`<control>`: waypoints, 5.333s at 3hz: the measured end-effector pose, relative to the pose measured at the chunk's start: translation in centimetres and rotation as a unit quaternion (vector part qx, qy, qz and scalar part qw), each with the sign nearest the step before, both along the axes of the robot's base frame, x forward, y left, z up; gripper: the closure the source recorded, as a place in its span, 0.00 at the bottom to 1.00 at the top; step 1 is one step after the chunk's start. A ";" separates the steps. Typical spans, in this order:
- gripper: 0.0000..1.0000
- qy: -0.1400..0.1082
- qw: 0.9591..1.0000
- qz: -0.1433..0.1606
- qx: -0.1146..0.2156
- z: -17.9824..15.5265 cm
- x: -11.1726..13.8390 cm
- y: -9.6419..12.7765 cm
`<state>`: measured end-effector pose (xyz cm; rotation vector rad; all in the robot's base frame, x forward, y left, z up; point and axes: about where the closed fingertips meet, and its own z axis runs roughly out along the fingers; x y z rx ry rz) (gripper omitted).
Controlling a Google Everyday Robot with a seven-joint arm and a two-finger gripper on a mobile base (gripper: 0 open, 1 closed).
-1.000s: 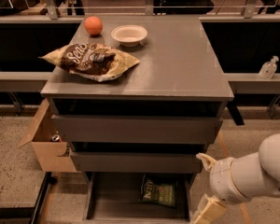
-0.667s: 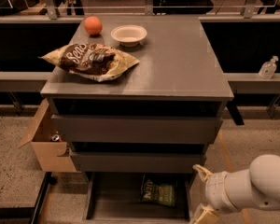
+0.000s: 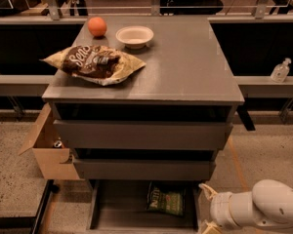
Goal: Pick green jalapeno chip bag from bottom drawer and place on counter
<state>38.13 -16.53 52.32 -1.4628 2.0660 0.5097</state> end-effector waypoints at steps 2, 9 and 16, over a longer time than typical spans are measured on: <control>0.00 0.001 1.000 -0.009 0.000 -1.8 1.3 -0.8; 0.00 0.048 0.998 -0.019 0.025 -20.9 8.2 0.7; 0.00 -0.025 0.996 -0.088 0.022 -38.1 18.5 5.3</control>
Offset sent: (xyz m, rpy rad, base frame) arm 0.0184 -0.0142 -0.0268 0.0073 0.0000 -0.0341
